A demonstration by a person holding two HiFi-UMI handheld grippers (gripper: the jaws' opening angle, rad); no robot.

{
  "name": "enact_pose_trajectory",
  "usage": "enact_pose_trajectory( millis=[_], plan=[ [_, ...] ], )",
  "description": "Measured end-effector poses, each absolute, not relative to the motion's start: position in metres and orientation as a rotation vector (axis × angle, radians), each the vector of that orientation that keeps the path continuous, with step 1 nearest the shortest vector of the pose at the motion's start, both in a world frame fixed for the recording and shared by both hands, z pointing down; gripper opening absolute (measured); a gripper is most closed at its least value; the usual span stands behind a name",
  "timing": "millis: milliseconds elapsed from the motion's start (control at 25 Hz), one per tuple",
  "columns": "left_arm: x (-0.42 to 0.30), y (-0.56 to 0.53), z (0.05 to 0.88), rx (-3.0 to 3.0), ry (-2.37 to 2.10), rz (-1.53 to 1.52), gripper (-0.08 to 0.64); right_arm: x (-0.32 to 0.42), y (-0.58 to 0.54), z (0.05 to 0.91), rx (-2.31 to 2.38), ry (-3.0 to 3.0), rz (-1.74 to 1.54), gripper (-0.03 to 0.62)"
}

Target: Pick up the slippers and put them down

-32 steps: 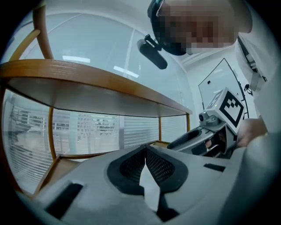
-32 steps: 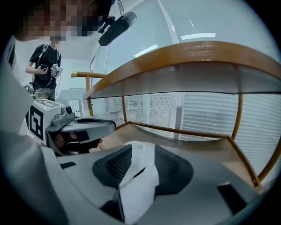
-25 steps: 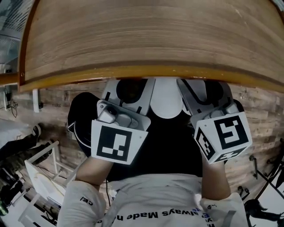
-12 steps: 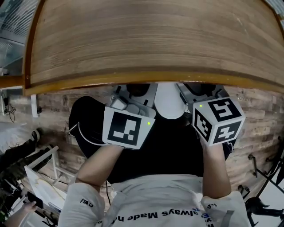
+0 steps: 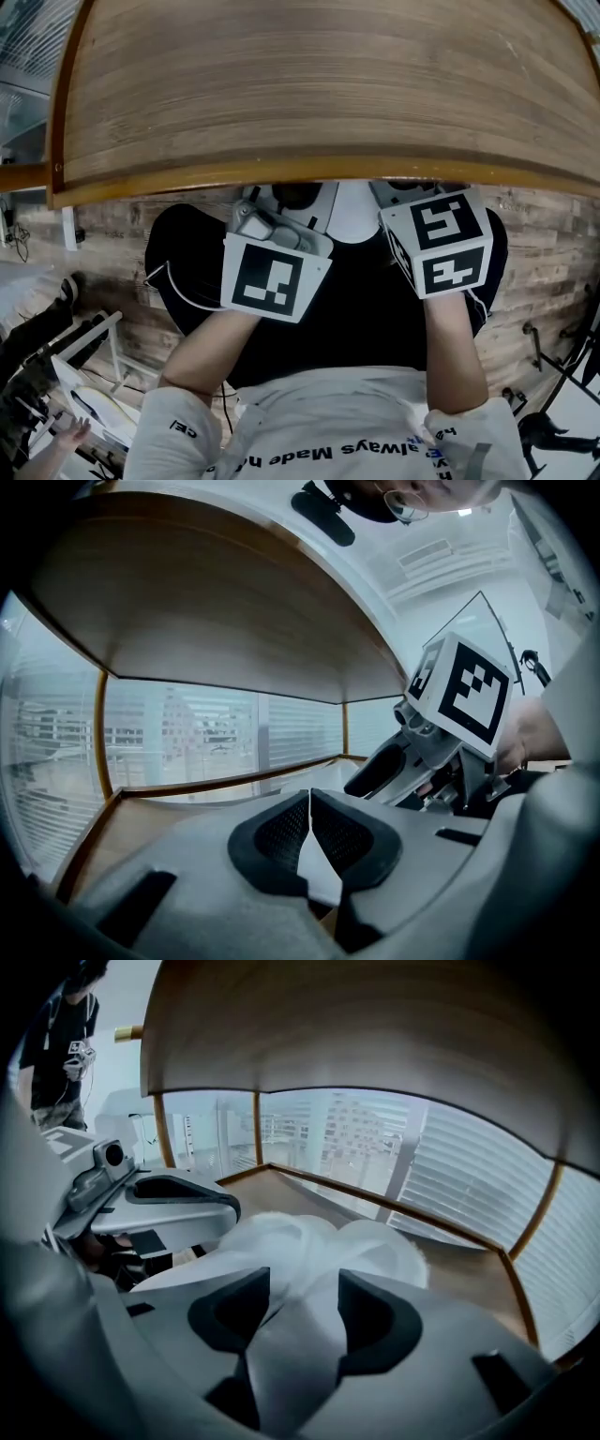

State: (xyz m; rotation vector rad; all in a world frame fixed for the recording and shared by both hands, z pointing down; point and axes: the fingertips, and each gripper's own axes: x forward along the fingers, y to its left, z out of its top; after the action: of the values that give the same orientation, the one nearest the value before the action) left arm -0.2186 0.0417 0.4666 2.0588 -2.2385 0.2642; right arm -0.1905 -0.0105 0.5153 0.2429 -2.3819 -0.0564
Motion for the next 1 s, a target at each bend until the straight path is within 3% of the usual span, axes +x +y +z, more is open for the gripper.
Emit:
enact_pose_trajectory(
  millis=[160,280,680,1000],
  plan=[
    [-0.219,0.044,0.465,2.061,-2.230,0.243,0.014,-0.202,-0.006,0.519,0.210,-2.365,-0.081,0.201],
    [-0.218,0.043,0.463,2.067,-2.226,0.214,0.014,-0.203,-0.006,0.522,0.203,-2.326,-0.129,0.142],
    [-0.208,0.038,0.463,2.100,-2.199,0.204,0.014,-0.221,0.002,0.525,0.127,-2.322,-0.119,0.140],
    [-0.211,0.039,0.462,2.095,-2.182,0.160,0.014,-0.234,0.008,0.531,0.076,-2.303,-0.238,0.081]
  ],
)
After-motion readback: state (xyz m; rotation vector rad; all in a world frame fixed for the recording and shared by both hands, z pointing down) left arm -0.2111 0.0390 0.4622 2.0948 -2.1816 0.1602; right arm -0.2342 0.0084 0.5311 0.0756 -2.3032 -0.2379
